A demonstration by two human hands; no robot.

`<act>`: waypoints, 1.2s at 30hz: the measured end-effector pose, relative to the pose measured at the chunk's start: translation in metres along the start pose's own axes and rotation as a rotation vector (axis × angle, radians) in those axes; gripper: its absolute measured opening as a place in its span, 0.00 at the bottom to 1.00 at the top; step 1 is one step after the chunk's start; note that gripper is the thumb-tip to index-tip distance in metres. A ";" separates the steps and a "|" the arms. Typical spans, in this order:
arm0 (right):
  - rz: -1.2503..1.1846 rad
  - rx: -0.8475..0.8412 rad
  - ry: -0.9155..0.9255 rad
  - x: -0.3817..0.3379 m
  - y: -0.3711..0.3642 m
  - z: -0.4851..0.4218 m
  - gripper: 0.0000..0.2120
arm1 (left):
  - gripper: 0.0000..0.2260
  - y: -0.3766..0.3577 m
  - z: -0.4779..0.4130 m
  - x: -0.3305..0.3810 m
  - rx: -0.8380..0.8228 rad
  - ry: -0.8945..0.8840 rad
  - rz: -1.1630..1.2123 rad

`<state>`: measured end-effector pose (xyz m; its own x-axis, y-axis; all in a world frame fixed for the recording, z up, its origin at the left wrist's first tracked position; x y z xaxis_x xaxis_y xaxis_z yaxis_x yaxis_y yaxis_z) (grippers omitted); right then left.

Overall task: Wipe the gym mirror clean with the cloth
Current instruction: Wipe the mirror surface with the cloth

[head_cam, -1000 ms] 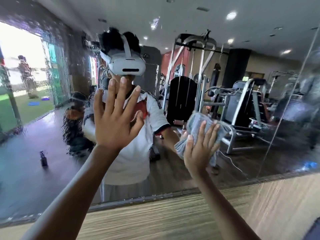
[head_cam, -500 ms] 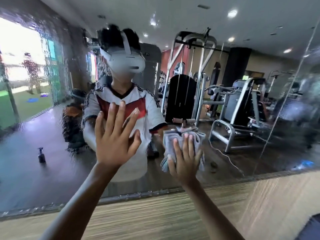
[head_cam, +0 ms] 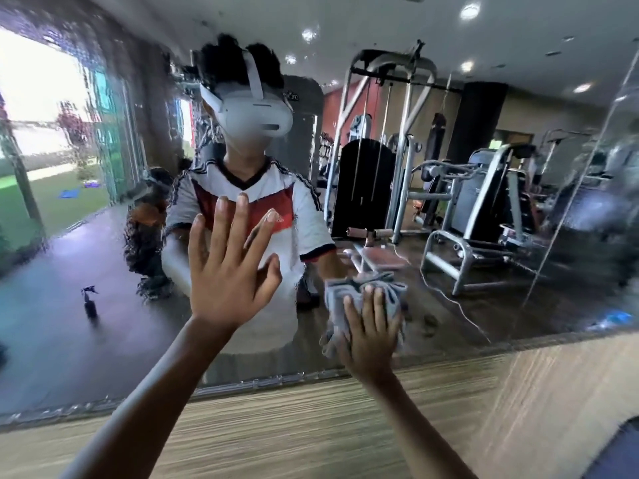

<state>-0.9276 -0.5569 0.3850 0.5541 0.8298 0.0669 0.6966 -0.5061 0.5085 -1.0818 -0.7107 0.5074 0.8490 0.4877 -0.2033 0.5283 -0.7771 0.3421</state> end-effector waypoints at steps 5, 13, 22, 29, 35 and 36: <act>0.084 -0.019 -0.032 0.063 0.004 0.034 0.26 | 0.30 -0.002 0.002 0.002 -0.021 -0.007 0.021; -0.056 0.083 -0.088 -0.005 0.032 -0.053 0.26 | 0.30 0.000 0.003 0.001 0.009 -0.003 0.021; -0.117 0.186 -0.395 0.059 0.058 -0.075 0.27 | 0.31 0.000 0.002 0.003 -0.005 0.006 0.016; 0.072 0.064 0.134 -0.020 0.046 -0.084 0.28 | 0.31 -0.001 0.004 0.003 -0.007 0.003 0.006; -0.081 0.186 -0.330 0.073 0.086 -0.122 0.27 | 0.34 -0.001 0.000 0.004 -0.008 0.068 -0.033; -0.113 0.216 -0.413 0.076 0.097 -0.145 0.27 | 0.33 0.000 -0.001 0.005 -0.012 0.078 -0.031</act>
<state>-0.8836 -0.5087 0.5644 0.5736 0.7418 -0.3475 0.8175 -0.4918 0.2997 -1.0778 -0.7077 0.5073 0.8285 0.5418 -0.1418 0.5542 -0.7564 0.3476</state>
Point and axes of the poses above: each hand's wrist, its own z-axis away from the middle knuckle, its own y-axis out of the back of the hand, x = y × z, the point moved 7 cm from there along -z, towards the middle knuckle, and after that the axes turned 14 degrees about -x, right-handed, at the moved point
